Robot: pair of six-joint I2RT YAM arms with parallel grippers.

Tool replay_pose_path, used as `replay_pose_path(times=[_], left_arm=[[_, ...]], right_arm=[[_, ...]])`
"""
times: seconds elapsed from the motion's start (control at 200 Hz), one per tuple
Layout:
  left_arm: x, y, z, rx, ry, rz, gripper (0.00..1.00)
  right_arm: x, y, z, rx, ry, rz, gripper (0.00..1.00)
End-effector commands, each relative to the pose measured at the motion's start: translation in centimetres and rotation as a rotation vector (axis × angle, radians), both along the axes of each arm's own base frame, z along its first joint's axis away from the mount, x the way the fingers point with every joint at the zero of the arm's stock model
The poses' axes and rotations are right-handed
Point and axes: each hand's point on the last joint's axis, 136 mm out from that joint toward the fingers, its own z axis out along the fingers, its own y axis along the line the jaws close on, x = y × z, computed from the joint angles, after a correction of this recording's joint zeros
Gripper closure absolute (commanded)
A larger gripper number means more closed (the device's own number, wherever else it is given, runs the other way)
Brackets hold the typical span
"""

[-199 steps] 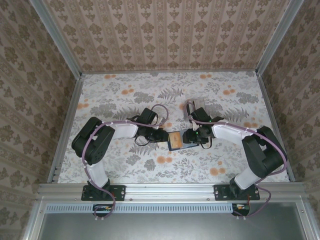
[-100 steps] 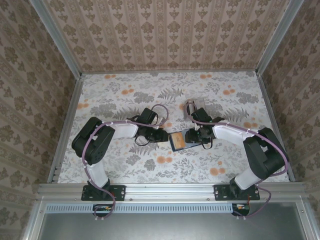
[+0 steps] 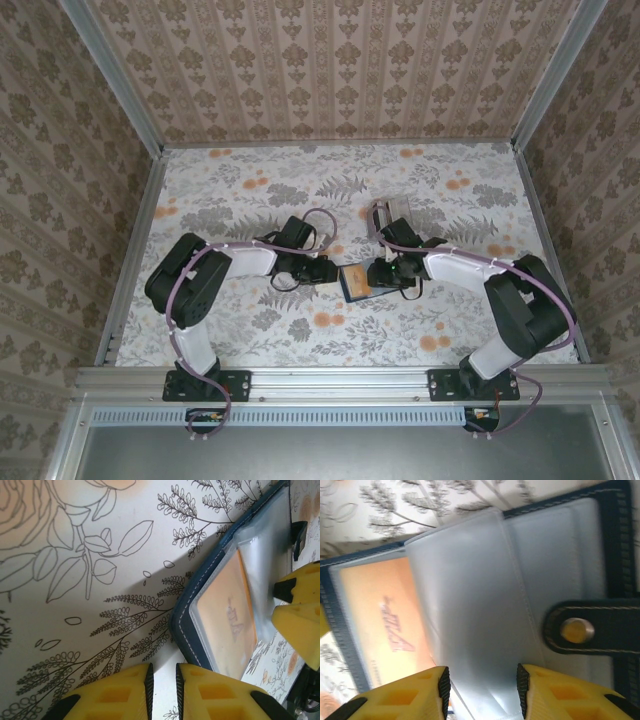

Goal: Put the credit cards into the card holder

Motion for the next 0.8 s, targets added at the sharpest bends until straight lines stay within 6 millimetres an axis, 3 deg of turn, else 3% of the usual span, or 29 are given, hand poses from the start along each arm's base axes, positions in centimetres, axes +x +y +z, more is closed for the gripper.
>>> replay_pose_path(times=[0.0,0.235,0.35,0.525,0.795], left_arm=[[-0.1,0.3,-0.4,-0.013,0.021,0.020,0.78],[0.0,0.6,0.0,-0.012,0.013,0.024,0.78],[0.0,0.5,0.2,-0.017,0.010,0.018,0.78],[-0.2,0.6,-0.1,-0.011,0.018,0.014,0.78],[-0.1,0.6,0.0,-0.011,0.010,0.009,0.78]], right_arm=[[-0.8,1.9,0.2,0.098,0.026,0.036,0.58],[-0.3,3.4,3.5,0.182,-0.042,0.093,0.65],[-0.2,1.6,4.6,0.131,-0.092,0.067,0.63],[-0.5,-3.5,3.9,-0.014,-0.084,-0.039,0.53],[-1.7,-3.6,0.6,-0.008,-0.007,-0.068,0.51]])
